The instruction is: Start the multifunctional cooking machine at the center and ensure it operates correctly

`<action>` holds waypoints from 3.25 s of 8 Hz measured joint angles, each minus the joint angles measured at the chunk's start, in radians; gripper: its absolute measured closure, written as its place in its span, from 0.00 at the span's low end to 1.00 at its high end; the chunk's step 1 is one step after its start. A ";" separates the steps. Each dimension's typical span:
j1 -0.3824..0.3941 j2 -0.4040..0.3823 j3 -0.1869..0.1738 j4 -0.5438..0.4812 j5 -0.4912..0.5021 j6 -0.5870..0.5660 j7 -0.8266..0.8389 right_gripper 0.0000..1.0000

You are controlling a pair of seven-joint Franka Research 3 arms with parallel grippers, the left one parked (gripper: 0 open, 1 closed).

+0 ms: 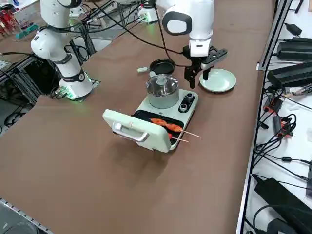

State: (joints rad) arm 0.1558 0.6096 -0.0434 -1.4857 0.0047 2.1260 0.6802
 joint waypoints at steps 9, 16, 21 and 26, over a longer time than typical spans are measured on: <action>0.000 0.026 -0.006 -0.063 -0.016 -0.006 -0.098 0.22; -0.011 0.027 -0.010 -0.090 -0.015 0.009 -0.098 0.30; -0.013 0.030 -0.010 -0.091 -0.006 0.035 -0.098 0.31; -0.013 0.043 -0.009 -0.091 0.000 0.050 -0.098 0.36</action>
State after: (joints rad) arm 0.1429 0.6525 -0.0523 -1.5769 0.0048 2.1764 0.5824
